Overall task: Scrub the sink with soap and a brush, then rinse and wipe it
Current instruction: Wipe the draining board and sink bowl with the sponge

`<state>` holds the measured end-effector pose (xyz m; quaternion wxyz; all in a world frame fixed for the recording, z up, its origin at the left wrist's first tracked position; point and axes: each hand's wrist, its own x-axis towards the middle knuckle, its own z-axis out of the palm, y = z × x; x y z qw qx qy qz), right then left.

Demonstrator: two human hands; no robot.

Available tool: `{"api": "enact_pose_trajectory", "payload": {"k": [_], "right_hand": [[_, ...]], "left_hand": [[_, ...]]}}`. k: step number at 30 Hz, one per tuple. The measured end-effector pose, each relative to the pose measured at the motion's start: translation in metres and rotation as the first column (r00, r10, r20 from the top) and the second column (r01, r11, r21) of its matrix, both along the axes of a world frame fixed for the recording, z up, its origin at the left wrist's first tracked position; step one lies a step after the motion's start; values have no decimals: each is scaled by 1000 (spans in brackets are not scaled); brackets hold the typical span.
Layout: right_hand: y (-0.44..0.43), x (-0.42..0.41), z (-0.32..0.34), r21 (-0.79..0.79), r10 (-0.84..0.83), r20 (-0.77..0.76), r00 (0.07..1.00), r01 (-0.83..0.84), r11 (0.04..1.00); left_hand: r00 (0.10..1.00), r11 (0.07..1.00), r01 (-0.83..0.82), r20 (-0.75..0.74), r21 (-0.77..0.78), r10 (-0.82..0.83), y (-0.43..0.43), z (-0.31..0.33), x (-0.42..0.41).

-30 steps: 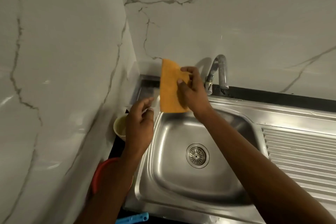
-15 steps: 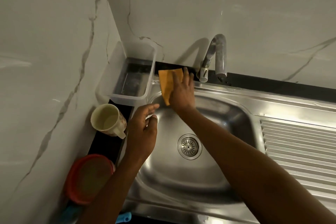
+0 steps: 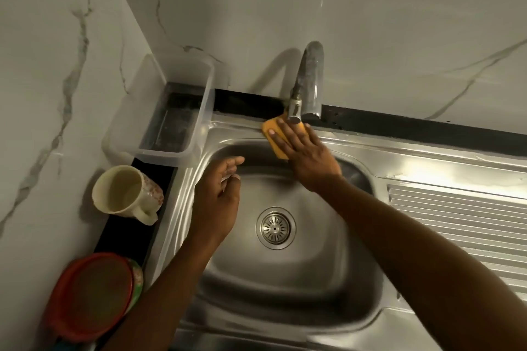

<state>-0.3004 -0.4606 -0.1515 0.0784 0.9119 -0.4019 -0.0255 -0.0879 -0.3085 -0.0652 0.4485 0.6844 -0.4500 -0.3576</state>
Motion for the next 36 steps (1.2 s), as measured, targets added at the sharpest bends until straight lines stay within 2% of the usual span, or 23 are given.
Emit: {"api": "enact_pose_trajectory", "payload": {"k": [5,11,13,16,18,19,20,21,23,25,26,27,30,33,36], "right_hand": [[14,-102,7,21,-206,0,979,206,978],[33,-130,21,128,-424,82,902,412,902],[36,-133,37,177,-528,226,819,499,849],[37,-131,70,274,-635,509,581,591,759],[29,-121,91,368,-635,648,421,556,745],[23,-112,99,397,-623,686,376,524,753],[15,-102,105,406,-608,703,369,495,768],[7,-91,109,396,-588,704,398,467,791],[-11,-68,109,344,-519,652,552,394,852],[-29,-48,99,278,-391,457,799,289,916],[-36,-40,90,271,-314,326,892,230,935],[-41,-32,81,293,-261,224,939,190,937],[-46,-27,58,375,-254,122,959,192,907],[-46,-46,52,304,-201,55,978,175,937],[-46,-84,54,298,-220,66,973,191,935]], "left_hand": [[999,998,52,-12,27,-51,-6,-3,-27],[996,996,85,-33,7,-84,-4,1,-46],[995,996,90,-34,1,-90,-1,0,-46],[995,996,90,-35,-6,-90,2,-1,-46],[996,997,81,-47,-13,-82,2,-1,-47],[995,997,79,-51,-17,-80,3,-1,-48],[995,997,81,-51,-16,-81,3,-1,-49],[995,997,81,-48,-14,-82,3,0,-51],[996,997,77,-42,-10,-78,3,0,-54],[997,997,72,-28,-8,-72,4,0,-56],[997,997,73,-20,-5,-73,5,0,-58],[997,997,72,-14,-2,-72,5,-1,-60],[998,998,68,-9,10,-68,7,-3,-67],[997,997,76,-5,23,-75,6,-4,-79],[997,997,76,-1,18,-76,3,-4,-88]]}}
